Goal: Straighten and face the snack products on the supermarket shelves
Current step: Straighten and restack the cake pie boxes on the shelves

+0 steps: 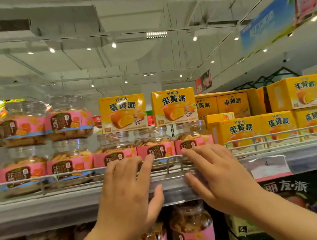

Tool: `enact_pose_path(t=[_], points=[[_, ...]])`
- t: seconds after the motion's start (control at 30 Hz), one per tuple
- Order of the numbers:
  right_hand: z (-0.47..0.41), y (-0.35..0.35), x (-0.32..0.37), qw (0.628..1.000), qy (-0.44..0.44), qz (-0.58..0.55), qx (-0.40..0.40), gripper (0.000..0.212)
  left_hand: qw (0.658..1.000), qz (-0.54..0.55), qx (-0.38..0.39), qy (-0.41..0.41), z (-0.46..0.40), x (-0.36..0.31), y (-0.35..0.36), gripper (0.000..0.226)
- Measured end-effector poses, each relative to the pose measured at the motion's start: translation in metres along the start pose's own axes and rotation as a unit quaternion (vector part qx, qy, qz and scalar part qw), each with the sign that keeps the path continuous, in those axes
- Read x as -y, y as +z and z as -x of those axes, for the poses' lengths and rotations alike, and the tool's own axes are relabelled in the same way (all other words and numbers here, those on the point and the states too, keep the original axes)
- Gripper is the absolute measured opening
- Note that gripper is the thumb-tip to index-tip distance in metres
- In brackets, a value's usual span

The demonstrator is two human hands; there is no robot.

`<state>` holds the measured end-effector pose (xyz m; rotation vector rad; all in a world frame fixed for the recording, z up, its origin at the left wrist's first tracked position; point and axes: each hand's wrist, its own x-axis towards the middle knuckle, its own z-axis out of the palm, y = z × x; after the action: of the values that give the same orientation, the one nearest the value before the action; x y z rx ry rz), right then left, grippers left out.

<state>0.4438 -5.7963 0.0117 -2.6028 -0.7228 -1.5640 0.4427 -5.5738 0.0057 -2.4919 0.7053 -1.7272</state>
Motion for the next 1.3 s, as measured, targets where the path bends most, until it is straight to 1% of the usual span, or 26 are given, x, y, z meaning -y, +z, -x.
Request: enact_pose_path(t=[0.13,0.3,0.4,0.47,0.53,0.6,0.67,0.73,0.8,0.87,0.97,1.07,1.17,1.23,1.3], points=[[-0.001,0.005,0.002,0.999,0.021,-0.024,-0.03,0.05,1.0,0.008,-0.005,-0.012,-0.004,0.002,0.005,0.056],[-0.008,0.005,0.006,0.996,0.041,-0.044,-0.069,0.04,0.999,0.033,0.001,0.01,-0.009,0.008,0.0,0.047],[-0.022,-0.007,0.002,0.996,0.018,-0.075,-0.04,0.039,0.999,0.041,0.003,0.034,-0.025,0.016,-0.012,0.041],[-0.04,-0.017,-0.007,0.997,-0.014,-0.059,-0.042,0.041,0.998,0.049,-0.013,0.048,-0.048,0.027,-0.023,0.042],[-0.069,-0.028,-0.021,0.996,-0.019,-0.045,-0.072,0.043,0.998,0.042,-0.025,0.038,-0.08,0.043,-0.035,0.05],[-0.101,-0.038,-0.036,0.996,0.0,-0.028,-0.085,0.047,1.0,-0.003,-0.005,0.005,-0.113,0.059,-0.044,0.063],[-0.129,-0.043,-0.048,0.999,0.014,-0.003,-0.047,0.061,0.997,-0.046,0.047,-0.038,-0.136,0.072,-0.045,0.078],[-0.147,-0.042,-0.056,0.999,0.026,0.017,0.008,0.076,0.989,-0.086,0.106,-0.06,-0.146,0.081,-0.039,0.093],[-0.156,-0.038,-0.062,0.998,0.027,0.035,0.048,0.083,0.982,-0.117,0.138,-0.061,-0.148,0.084,-0.032,0.098],[-0.16,-0.034,-0.064,0.997,0.027,0.037,0.069,0.084,0.981,-0.12,0.14,-0.064,-0.146,0.088,-0.027,0.098],[-0.163,-0.029,-0.065,0.996,0.025,0.026,0.078,0.081,0.985,-0.093,0.13,-0.072,-0.145,0.091,-0.025,0.09],[-0.167,-0.028,-0.066,0.997,0.032,-0.016,0.073,0.072,0.985,-0.072,0.135,-0.08,-0.149,0.093,-0.025,0.079],[-0.169,-0.028,-0.067,0.998,0.027,-0.015,0.053,0.066,0.989,-0.048,0.117,-0.082,-0.151,0.09,-0.027,0.068],[-0.169,-0.031,-0.066,0.998,0.034,-0.036,0.047,0.064,0.991,-0.044,0.102,-0.072,-0.15,0.089,-0.029,0.064],[-0.17,-0.034,-0.065,0.995,0.047,-0.069,0.059,0.065,0.994,-0.039,0.084,-0.062,-0.149,0.088,-0.03,0.063]])
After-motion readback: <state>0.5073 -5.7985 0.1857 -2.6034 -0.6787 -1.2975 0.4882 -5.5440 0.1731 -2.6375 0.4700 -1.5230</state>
